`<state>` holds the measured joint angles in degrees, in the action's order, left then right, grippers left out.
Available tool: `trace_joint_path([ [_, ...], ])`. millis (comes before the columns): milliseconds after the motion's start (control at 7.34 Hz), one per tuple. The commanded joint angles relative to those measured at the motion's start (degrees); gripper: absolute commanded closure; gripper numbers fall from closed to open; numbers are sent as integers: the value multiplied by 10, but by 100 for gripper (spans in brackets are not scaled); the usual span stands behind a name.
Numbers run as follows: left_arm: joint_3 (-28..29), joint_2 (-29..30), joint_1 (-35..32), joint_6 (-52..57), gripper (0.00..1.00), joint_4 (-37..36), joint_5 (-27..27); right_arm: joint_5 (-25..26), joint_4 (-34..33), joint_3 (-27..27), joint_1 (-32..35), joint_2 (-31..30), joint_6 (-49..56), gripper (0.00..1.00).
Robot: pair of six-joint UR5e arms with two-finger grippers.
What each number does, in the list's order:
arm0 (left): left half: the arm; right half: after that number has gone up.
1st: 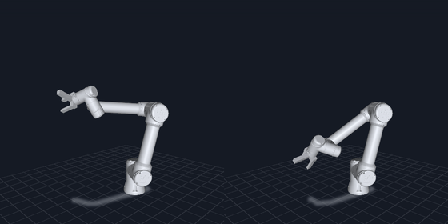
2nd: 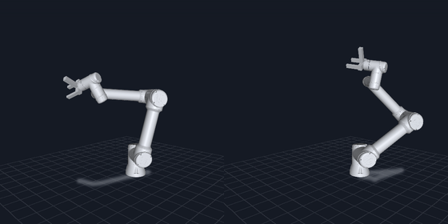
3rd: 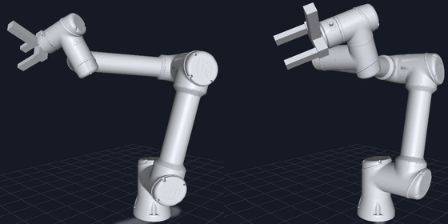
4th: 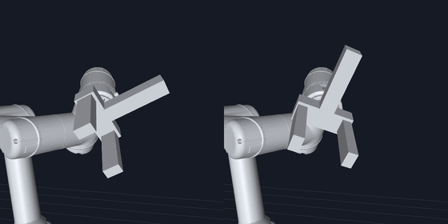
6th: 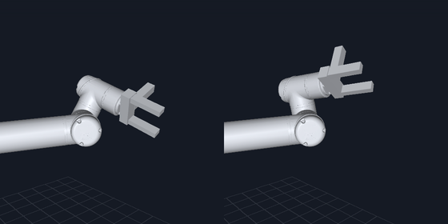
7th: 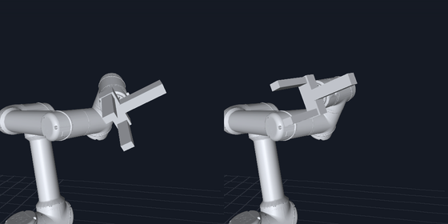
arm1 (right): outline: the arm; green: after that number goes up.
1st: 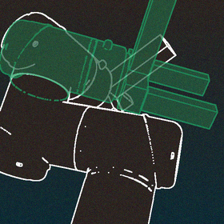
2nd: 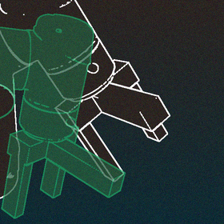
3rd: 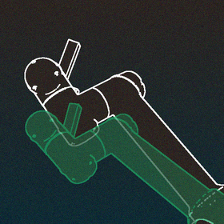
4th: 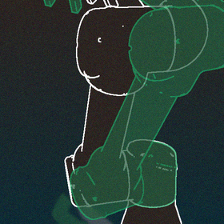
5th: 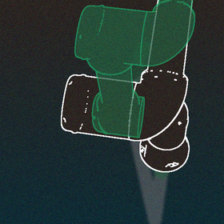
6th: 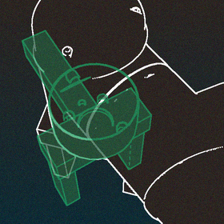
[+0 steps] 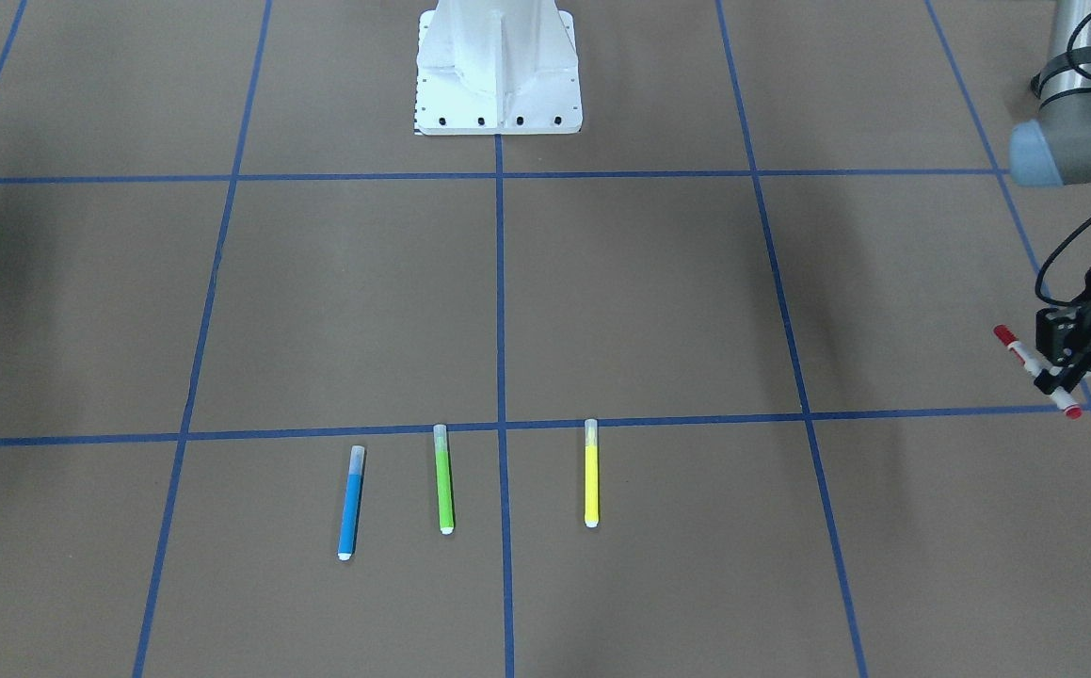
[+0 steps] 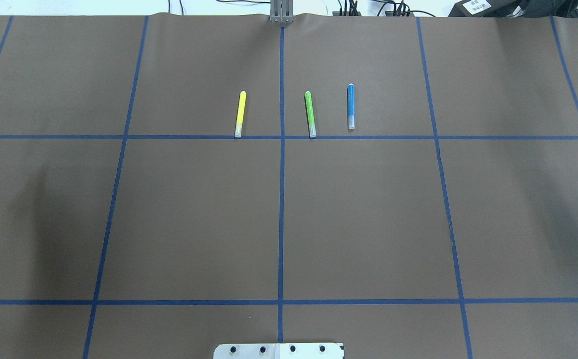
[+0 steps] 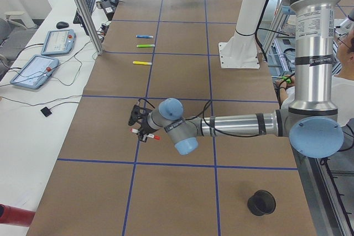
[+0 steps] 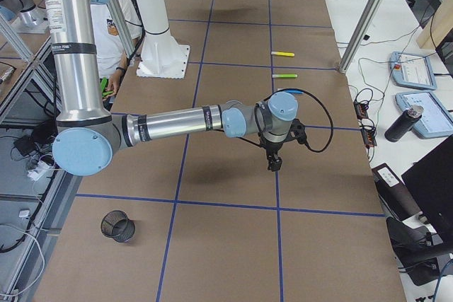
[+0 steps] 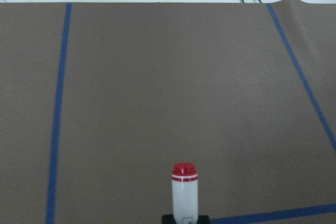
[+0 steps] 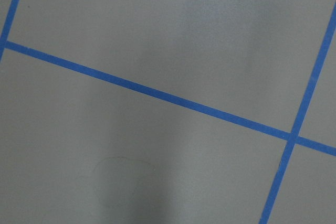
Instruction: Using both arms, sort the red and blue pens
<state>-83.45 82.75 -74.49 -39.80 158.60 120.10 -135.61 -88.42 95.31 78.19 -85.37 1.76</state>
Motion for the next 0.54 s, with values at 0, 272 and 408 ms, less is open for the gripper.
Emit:
trace_joint_path([
  [0,88,-66,-57,35,100,160,28,0,0,-1,-1,1,0,0],
  [272,121,-109,-192,77,100,214,122,-1,0,1,-1,1,-15,0],
  [408,109,-138,-243,84,100,231,150,-1,0,2,-3,2,-20,0],
])
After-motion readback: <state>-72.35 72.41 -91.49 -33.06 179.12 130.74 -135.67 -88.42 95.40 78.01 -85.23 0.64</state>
